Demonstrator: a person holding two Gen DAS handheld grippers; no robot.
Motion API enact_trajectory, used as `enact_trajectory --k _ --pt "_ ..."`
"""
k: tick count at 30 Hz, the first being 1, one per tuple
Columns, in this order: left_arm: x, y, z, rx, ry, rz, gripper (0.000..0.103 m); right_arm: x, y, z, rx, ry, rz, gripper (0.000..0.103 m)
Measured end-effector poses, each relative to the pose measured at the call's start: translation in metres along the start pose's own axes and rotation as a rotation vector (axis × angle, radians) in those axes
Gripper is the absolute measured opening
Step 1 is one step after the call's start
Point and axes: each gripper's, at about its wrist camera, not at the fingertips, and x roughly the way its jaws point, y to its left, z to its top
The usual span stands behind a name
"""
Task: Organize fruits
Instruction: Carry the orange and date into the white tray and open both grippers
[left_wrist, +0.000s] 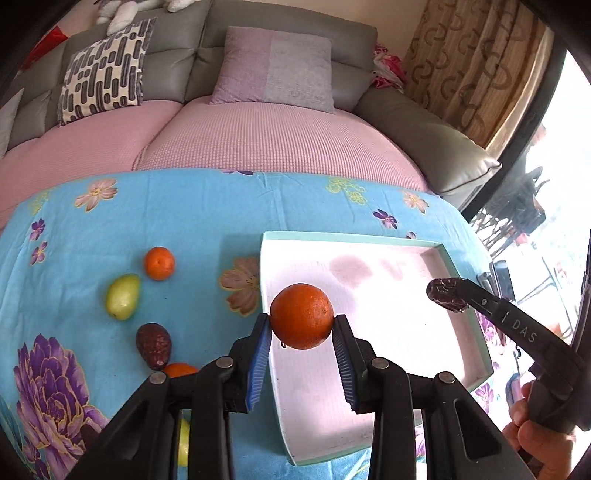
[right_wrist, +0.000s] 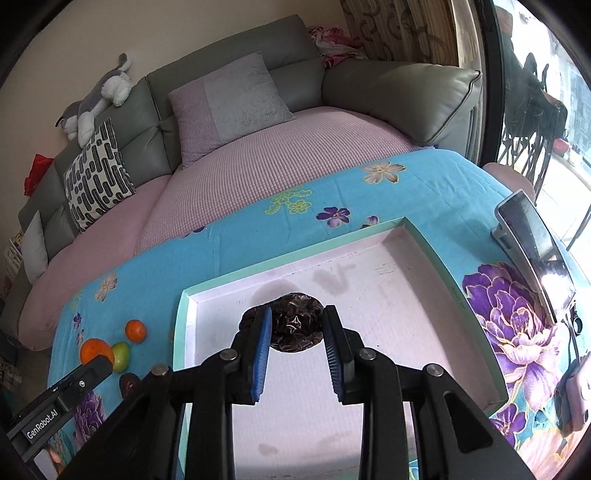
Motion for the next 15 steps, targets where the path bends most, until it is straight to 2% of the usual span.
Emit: enact_trajectory --k 6,15 --pt "0.034 -0.030 -0.015 0.095 0.094 -0.013 0.036 -0.006 -0.032 0.002 0.058 -0.008 -0.072 0.029" --pt "0.061 -0.033 -0.029 0.104 0.171 -0.001 0.036 0.016 -0.043 -0.004 0.082 0.052 -0.070 0.029"
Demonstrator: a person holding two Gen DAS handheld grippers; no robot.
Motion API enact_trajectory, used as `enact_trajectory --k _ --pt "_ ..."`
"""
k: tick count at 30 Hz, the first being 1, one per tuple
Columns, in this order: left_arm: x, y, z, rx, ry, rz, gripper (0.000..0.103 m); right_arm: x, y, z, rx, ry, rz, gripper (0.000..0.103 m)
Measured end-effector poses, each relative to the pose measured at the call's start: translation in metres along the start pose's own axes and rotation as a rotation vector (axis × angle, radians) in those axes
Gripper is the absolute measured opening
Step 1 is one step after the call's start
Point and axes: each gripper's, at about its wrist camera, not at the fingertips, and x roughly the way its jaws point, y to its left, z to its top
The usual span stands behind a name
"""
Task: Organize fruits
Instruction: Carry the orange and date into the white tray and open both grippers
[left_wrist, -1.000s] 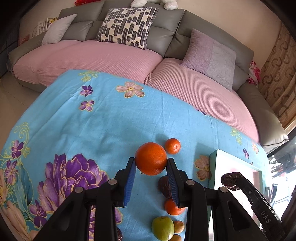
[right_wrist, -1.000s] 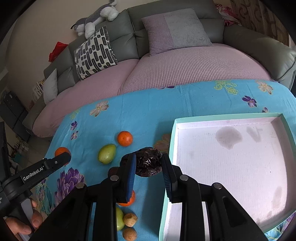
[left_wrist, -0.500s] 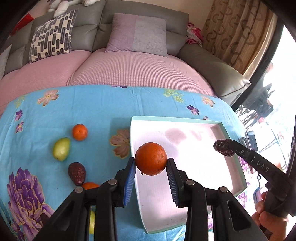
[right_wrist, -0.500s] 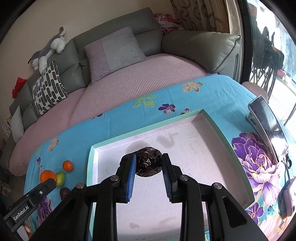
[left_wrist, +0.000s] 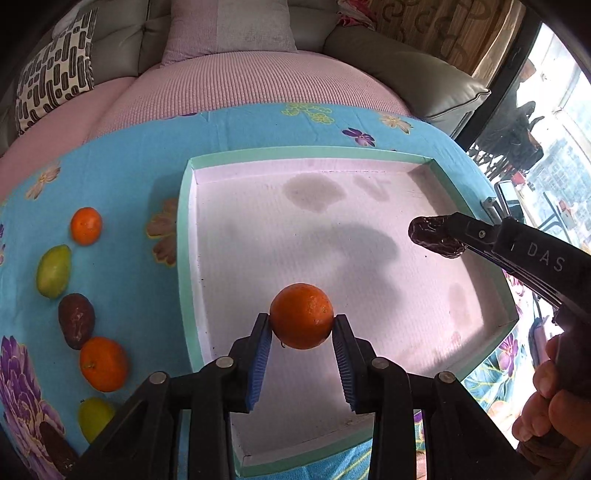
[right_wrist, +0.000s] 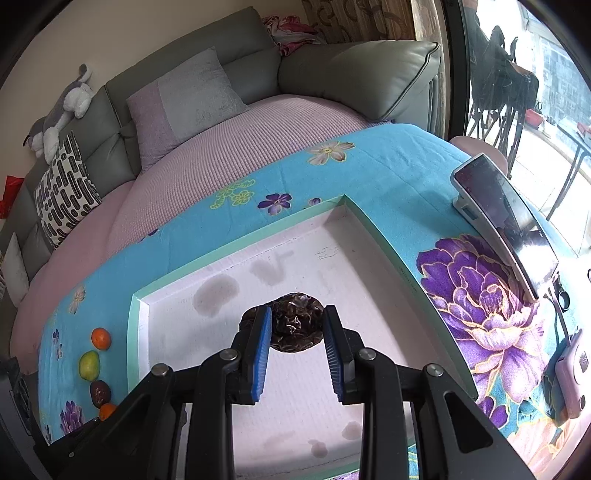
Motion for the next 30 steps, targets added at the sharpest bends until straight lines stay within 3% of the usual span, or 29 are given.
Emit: enact_trajectory --k 13,27,30 --pt "0.013 0.012 -0.003 -0.057 0.060 -0.025 0.036 0.032 0.000 -0.013 -0.017 0.110 -0.035 0.029" --pt "0.005 0.009 0.000 -0.041 0.045 -0.024 0.038 0.033 0.001 -0.014 -0.027 0.125 -0.036 0.029" --pt "-0.002 0.009 0.001 -0.041 0.033 -0.033 0.050 0.033 0.001 -0.013 -0.027 0.128 -0.037 0.030"
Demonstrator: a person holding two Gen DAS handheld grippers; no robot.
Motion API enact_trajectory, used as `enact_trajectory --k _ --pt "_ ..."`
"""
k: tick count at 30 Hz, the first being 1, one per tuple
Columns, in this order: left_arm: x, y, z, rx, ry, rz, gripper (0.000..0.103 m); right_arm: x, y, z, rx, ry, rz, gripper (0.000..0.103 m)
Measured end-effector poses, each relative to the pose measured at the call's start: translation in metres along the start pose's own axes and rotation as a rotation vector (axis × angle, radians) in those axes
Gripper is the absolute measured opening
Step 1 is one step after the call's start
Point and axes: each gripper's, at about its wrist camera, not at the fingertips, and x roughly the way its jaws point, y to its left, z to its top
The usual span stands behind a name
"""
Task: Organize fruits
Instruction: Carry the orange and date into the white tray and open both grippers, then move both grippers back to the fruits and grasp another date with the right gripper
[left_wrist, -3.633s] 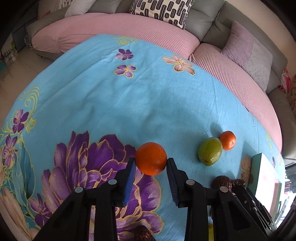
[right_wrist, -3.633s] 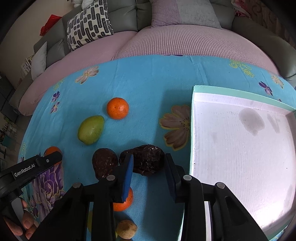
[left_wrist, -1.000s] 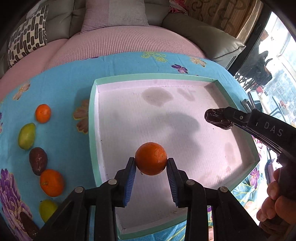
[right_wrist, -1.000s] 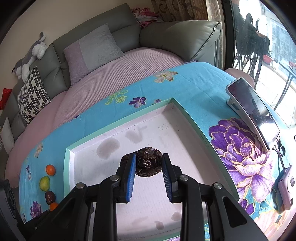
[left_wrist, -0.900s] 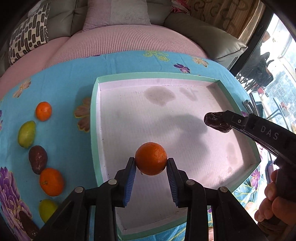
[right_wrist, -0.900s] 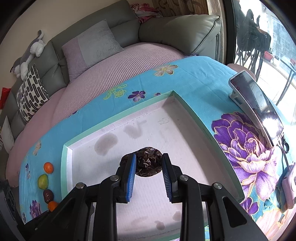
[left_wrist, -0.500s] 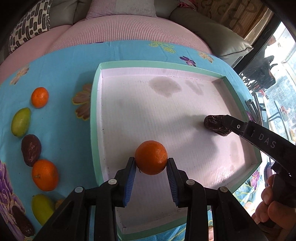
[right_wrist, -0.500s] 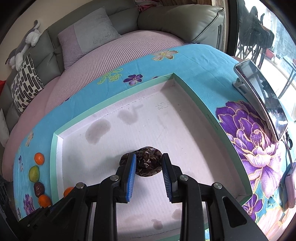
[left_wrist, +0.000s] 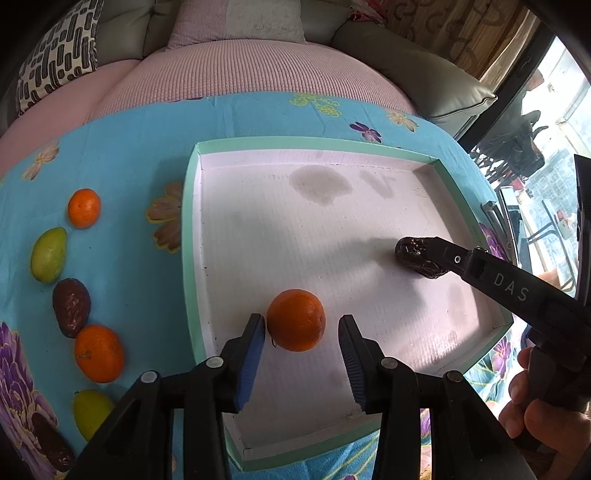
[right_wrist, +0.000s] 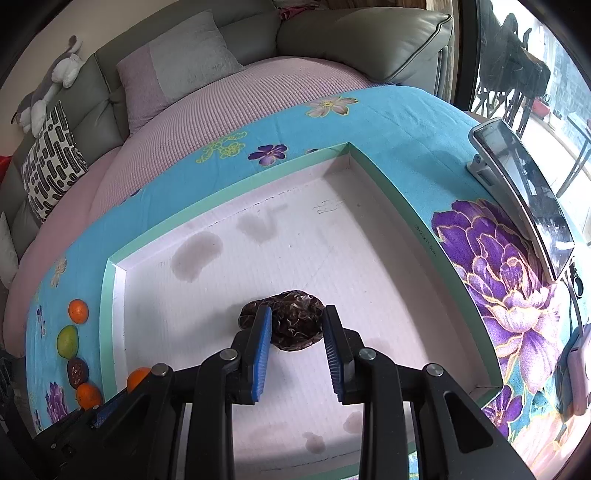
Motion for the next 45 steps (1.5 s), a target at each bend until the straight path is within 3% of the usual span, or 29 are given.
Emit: enact_trajectory --k 2,5,8,9,12,14,16,19,22,33,37,45 --pt "-0.007 -0.001 0.001 0.006 -0.020 -0.001 0.056 0.000 0.000 0.000 -0.002 0.003 0.002 0.033" --pt "-0.019 0.002 0.004 -0.001 -0.053 -0.008 0.062 -0.001 0.001 0.000 -0.006 0.003 -0.007 0.054" --pt "-0.031 0.011 0.008 -0.028 -0.088 0.003 0.073 -0.003 0.002 0.000 -0.008 -0.001 -0.005 0.060" --pt "-0.034 0.015 0.009 -0.041 -0.100 0.014 0.073 -0.002 0.002 0.000 -0.007 0.002 -0.004 0.067" --pt "-0.037 0.034 0.014 -0.095 -0.120 0.051 0.075 0.001 0.002 0.000 -0.010 0.012 -0.002 0.073" --pt "-0.037 0.050 0.015 -0.140 -0.126 0.088 0.089 0.003 0.002 0.001 -0.013 0.018 -0.002 0.078" --pt "-0.038 0.066 0.015 -0.177 -0.139 0.141 0.096 0.004 0.003 0.000 -0.020 0.020 -0.002 0.083" --pt "-0.040 0.088 0.016 -0.223 -0.165 0.214 0.102 0.004 0.005 0.000 -0.032 0.014 -0.006 0.084" --pt "-0.042 0.112 0.015 -0.275 -0.186 0.261 0.103 0.004 0.006 -0.001 -0.031 -0.003 -0.013 0.093" --pt "-0.078 0.179 0.002 -0.436 -0.343 0.299 0.103 -0.005 0.024 0.001 -0.079 -0.103 -0.009 0.093" --pt "-0.089 0.197 -0.002 -0.447 -0.356 0.257 0.103 -0.008 0.038 0.002 -0.099 -0.122 0.042 0.093" --pt "-0.120 0.214 -0.010 -0.486 -0.443 0.317 0.103 -0.013 0.075 0.002 -0.138 -0.162 0.113 0.093"
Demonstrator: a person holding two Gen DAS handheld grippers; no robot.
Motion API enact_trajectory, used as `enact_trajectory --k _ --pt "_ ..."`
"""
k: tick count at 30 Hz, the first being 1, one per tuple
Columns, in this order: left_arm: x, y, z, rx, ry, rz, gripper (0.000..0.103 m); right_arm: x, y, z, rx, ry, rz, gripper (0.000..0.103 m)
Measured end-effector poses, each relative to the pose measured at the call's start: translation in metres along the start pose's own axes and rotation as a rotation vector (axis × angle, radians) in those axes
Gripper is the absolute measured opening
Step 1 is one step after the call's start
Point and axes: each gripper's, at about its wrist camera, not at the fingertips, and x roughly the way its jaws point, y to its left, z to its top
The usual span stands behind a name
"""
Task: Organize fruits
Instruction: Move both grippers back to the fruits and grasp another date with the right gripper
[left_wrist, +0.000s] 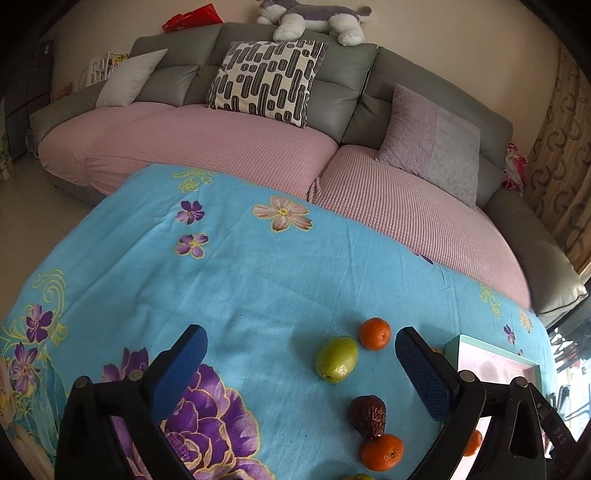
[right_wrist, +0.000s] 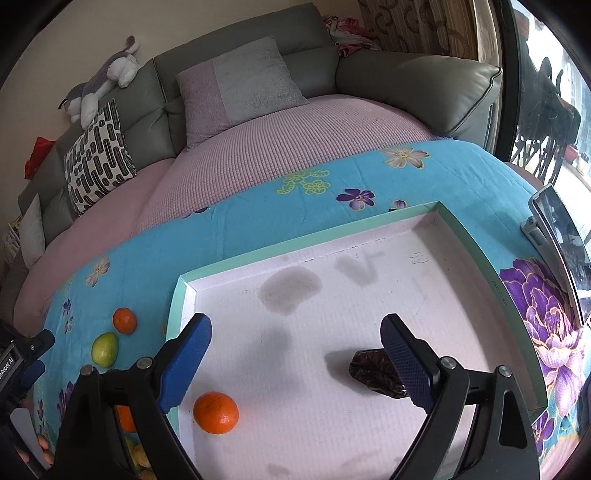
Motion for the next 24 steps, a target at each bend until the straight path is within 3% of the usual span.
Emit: enact_trajectory --k 4,7,16,19,24 --pt "-0.006 0.016 0.008 -0.020 -0.028 0.045 0.103 0.001 0.025 0.001 -0.050 -0.016 0.049 0.093" --pt "-0.006 0.025 0.012 -0.041 -0.033 0.037 0.103 0.001 0.047 0.002 -0.078 -0.021 0.102 0.093" --pt "0.021 0.024 0.019 -0.016 0.041 0.011 0.103 0.008 0.117 -0.008 -0.236 0.027 0.203 0.092" --pt "0.033 0.030 0.016 -0.026 0.083 0.015 0.103 0.016 0.135 -0.015 -0.293 0.057 0.217 0.074" --pt "0.055 0.041 0.005 -0.064 0.165 0.060 0.102 0.037 0.164 -0.033 -0.378 0.150 0.249 0.065"
